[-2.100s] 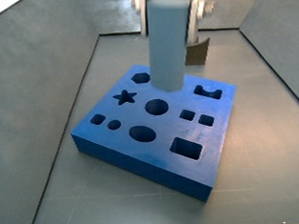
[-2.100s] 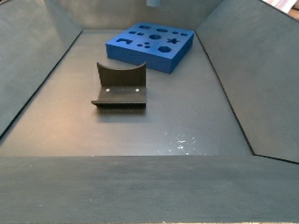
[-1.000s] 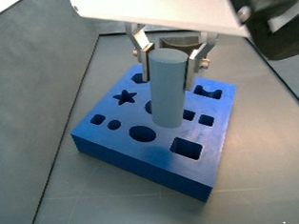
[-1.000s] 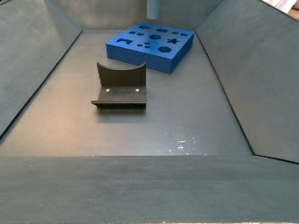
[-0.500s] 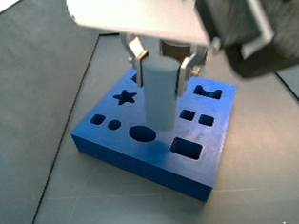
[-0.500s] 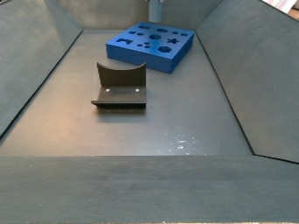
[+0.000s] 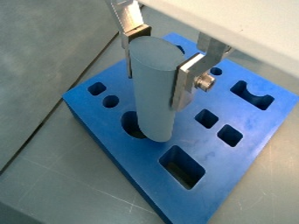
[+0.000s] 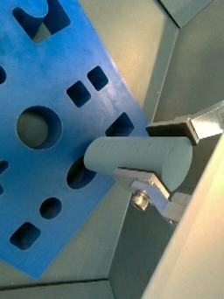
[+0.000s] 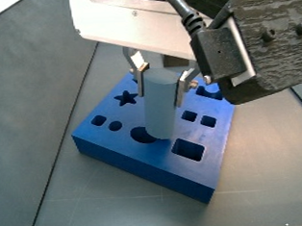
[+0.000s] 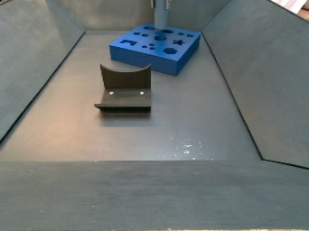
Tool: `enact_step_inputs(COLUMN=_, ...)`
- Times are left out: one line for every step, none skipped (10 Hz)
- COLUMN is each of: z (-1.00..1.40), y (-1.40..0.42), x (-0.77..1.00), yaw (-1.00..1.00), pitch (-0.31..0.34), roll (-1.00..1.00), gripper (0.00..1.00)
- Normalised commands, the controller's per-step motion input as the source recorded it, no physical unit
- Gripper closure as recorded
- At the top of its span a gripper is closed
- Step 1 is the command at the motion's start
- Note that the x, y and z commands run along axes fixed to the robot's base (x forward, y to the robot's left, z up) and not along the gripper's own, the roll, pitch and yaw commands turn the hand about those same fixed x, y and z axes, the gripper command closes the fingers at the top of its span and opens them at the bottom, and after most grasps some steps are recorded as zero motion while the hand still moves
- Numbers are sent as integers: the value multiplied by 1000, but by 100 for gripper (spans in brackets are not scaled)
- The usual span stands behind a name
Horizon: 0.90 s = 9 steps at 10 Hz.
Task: Pick up the oval object. Move up. Place the oval object on the fixture. Regrasp the oval object. Move to above the board. Insert the oval object.
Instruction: Insert the oval object.
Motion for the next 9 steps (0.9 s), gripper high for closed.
enact_step_inputs(z=14, y=-123, x=0, yaw=0, pitch=0, roll=77, gripper=100)
enact_step_inputs(z=11, y=0, x=-131, yaw=0, pitch=-27, roll=13, gripper=100)
enact_step_inputs(z=43, y=40, x=-146, yaw=9, pitch=-46, roll=0, gripper=100)
enact_step_inputs(z=0, y=151, x=-189, yaw=0, pitch=-43, roll=-30, gripper=100)
enact_step_inputs(z=0, y=303, x=-429, yaw=-6, pitch=-103, roll=-163, gripper=100)
enact_step_inputs(z=0, y=106, x=-354, yaw=-51, pitch=-113, roll=-81, gripper=100)
enact_step_inputs(z=-29, y=-20, x=0, yaw=0, pitch=0, roll=0, gripper=100)
enact_step_inputs(z=-120, y=-120, x=0, yaw=-9, pitch=0, roll=0, gripper=100)
enact_step_inputs(z=-143, y=-29, x=37, yaw=0, pitch=0, roll=0, gripper=100)
